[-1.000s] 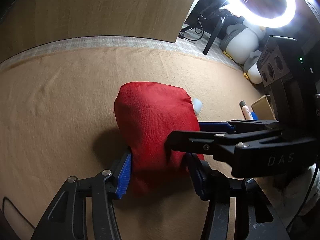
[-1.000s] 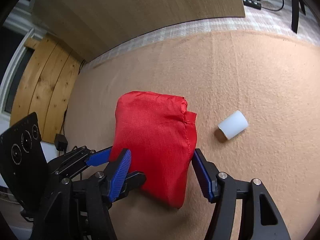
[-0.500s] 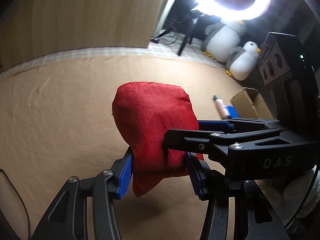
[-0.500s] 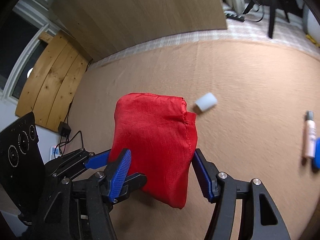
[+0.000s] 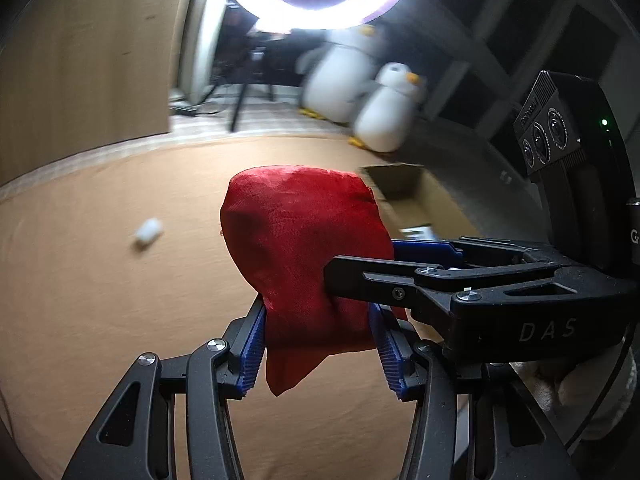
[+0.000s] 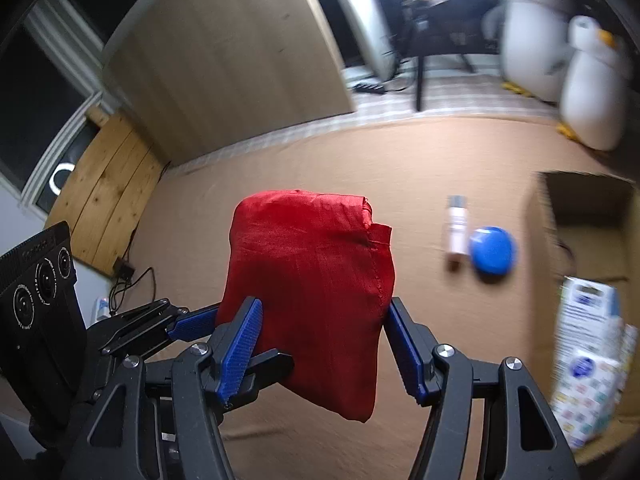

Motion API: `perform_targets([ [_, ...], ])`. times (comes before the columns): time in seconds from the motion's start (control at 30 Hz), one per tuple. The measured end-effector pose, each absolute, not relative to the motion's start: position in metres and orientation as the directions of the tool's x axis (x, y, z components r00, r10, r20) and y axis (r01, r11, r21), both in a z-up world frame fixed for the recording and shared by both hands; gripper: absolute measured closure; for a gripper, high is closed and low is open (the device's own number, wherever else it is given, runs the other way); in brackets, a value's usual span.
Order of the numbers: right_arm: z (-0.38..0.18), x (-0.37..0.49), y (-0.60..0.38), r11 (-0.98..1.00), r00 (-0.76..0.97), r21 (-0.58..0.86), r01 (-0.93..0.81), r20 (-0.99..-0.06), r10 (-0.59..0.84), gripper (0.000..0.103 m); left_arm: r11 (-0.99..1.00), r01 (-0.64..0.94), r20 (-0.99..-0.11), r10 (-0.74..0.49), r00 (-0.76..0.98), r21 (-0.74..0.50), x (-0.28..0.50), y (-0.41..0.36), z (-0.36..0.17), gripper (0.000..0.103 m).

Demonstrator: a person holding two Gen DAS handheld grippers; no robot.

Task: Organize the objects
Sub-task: 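Lift the red pouch with both tools and lower it into the box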

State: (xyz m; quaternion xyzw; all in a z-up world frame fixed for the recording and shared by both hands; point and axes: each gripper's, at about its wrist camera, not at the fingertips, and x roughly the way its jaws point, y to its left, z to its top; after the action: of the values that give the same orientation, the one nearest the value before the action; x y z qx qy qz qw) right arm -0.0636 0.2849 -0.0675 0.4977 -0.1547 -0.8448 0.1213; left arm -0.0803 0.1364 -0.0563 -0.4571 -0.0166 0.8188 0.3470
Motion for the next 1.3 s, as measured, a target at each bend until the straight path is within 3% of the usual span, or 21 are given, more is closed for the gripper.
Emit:
perform_targets([
  [0.6, -0.071, 0.011, 0.437, -0.909, -0.561, 0.374, -0.182, -0.799, -0.216, 0.044, -0.599, -0.712, -0.72, 0.668, -0.191, -0.367, -0.04, 0.306, -0.058, 0.051],
  [1.3, -0.087, -0.043, 0.502, -0.912, -0.551, 0.342, -0.228, -0.818, -0.169, 0.044, -0.619, -0.714, -0.75, 0.63, -0.203, -0.327, -0.102, 0.385, -0.079, 0.049],
])
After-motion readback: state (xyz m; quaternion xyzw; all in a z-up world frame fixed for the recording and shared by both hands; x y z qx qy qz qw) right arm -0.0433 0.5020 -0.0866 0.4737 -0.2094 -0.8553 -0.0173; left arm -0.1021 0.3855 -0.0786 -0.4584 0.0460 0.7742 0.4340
